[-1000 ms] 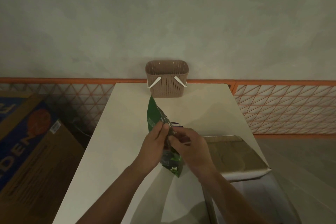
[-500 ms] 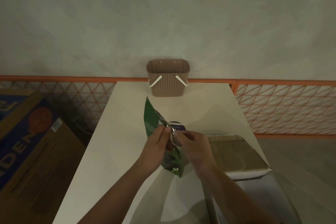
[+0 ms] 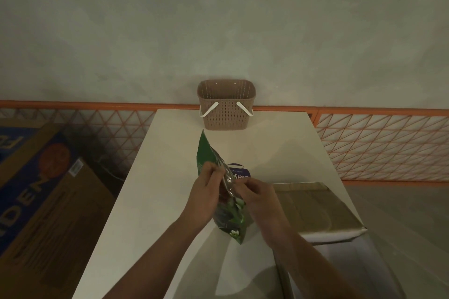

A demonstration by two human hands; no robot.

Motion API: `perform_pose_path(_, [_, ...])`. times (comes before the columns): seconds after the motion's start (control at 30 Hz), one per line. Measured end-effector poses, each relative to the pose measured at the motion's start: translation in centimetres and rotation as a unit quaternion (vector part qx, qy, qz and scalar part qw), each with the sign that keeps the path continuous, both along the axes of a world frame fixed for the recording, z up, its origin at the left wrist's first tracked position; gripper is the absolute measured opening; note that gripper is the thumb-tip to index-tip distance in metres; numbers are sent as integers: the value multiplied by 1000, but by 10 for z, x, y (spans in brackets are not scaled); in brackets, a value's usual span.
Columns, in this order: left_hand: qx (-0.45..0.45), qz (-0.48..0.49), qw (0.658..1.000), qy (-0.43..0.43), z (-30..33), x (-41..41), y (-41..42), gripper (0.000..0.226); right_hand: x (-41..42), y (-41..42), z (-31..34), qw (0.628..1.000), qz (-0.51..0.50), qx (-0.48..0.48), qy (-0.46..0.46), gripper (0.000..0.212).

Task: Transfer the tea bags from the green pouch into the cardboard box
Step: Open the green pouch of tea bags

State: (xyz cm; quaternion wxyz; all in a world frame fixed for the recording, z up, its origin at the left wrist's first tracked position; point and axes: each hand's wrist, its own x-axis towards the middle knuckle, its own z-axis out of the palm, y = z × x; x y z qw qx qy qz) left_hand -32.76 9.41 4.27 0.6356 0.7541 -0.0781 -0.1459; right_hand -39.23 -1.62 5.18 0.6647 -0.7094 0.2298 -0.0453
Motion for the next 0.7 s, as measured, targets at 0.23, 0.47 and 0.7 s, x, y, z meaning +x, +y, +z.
perform_pose_path(0.23, [9, -10, 999, -41, 3, 3, -6, 28, 8, -3, 4, 999, 15, -24, -27, 11])
perform_pose_path(0.47, [-45, -35, 997, 46, 6, 8, 1, 26, 12, -6, -3, 999, 5, 6, -48, 15])
perform_pose_path(0.7, [-116, -4, 988, 101, -1, -2, -4, 29, 13, -10, -7, 966, 5, 260, -11, 22])
